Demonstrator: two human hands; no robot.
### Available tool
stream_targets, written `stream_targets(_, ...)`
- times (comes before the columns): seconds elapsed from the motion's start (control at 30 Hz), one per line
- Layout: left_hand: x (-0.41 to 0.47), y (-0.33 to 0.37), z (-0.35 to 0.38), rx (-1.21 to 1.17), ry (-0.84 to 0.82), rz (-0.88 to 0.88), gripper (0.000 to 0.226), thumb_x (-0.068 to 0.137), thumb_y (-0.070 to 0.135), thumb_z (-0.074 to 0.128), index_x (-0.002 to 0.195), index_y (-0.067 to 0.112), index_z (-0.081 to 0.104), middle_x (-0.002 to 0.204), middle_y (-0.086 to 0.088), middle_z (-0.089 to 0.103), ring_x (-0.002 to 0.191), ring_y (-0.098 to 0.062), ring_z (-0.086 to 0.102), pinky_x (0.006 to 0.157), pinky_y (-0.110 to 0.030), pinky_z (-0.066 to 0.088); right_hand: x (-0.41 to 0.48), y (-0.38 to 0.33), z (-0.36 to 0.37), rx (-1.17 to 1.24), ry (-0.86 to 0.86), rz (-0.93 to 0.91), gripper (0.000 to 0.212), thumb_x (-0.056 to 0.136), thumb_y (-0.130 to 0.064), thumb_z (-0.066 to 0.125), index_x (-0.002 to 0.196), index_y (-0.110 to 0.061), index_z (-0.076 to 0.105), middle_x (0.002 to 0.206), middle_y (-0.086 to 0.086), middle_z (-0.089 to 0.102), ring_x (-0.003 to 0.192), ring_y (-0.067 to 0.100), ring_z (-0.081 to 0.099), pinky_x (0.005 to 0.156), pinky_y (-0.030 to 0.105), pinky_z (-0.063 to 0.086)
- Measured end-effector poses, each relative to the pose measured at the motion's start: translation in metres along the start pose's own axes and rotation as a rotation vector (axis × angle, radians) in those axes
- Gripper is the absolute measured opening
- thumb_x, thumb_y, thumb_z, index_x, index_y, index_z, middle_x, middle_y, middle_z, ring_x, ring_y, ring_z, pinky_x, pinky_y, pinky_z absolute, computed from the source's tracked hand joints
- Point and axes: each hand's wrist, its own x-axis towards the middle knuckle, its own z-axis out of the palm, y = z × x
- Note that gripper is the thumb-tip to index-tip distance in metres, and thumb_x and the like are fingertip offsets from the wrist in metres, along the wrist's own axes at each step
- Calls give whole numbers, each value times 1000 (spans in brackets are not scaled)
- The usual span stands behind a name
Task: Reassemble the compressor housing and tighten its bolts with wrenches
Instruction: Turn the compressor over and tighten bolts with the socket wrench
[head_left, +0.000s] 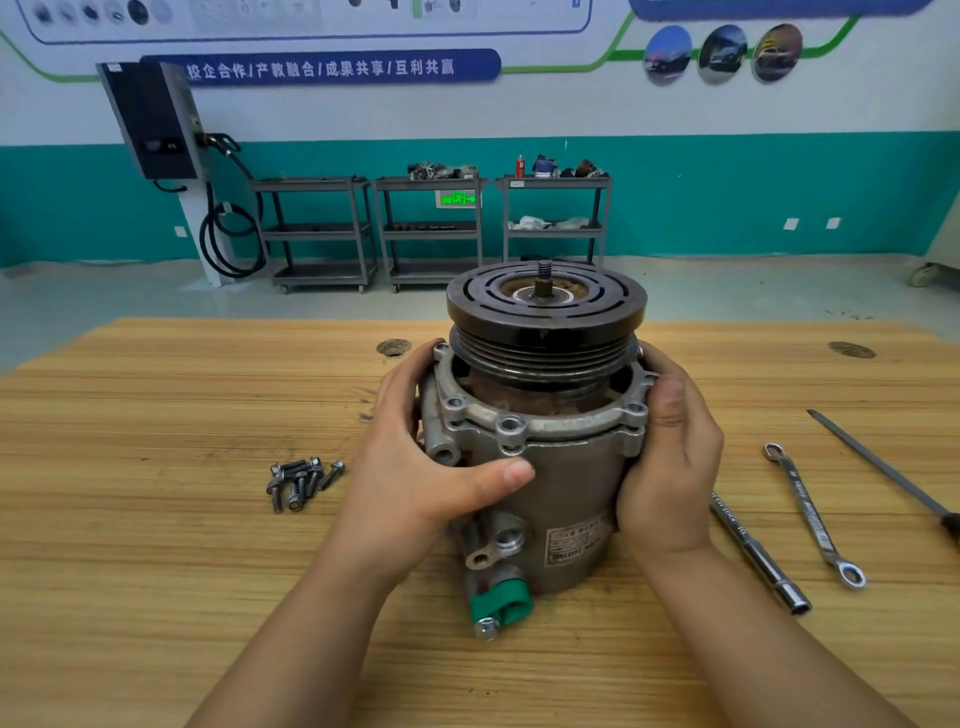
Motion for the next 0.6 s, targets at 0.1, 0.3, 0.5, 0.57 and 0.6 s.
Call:
stream_targets(0.1, -1, 0, 1, -10, 12, 0, 108, 32, 45, 83, 131, 35, 43, 133, 5, 54, 121, -14, 54, 100, -47, 45, 0, 0, 0, -4, -2, -7, 29, 97, -23, 32, 111, -25, 57, 102, -21, 68, 104, 2, 61, 86, 17, 45)
stream_targets(0.3, -3, 2, 4, -39, 25, -3, 110, 32, 41, 83, 134, 29, 42, 129, 7, 57, 116, -10, 57, 98, -44, 47, 1, 1, 1, -9, 18, 20, 29, 98, -22, 32, 110, -27, 58, 100, -20, 69, 104, 3, 61, 88, 20, 45)
stream_targets(0.5, -6, 3, 12, 26, 83, 0, 111, 31, 48, 83, 132, 35, 40, 133, 9, 52, 120, -10, 53, 100, -43, 45, 5, 2, -2, 38, -36, 85, 29, 96, -39, 37, 107, -32, 63, 103, -12, 70, 106, 10, 62, 88, 23, 48)
stream_targets(0.57, -9, 4, 18, 50, 125, 4, 112, 30, 52, 83, 131, 37, 37, 136, 11, 47, 124, -8, 49, 103, -41, 43, 9, 1, -4, 64, -52, 194, 33, 91, -53, 44, 104, -32, 66, 104, -9, 71, 107, 13, 62, 88, 24, 49)
stream_targets(0.6, -11, 5, 20, 64, 143, 6, 111, 30, 55, 82, 130, 40, 36, 136, 13, 45, 124, -4, 47, 104, -38, 43, 11, 1, -5, 53, -46, 255, 40, 86, -60, 45, 104, -31, 66, 105, -8, 71, 108, 14, 62, 88, 26, 50)
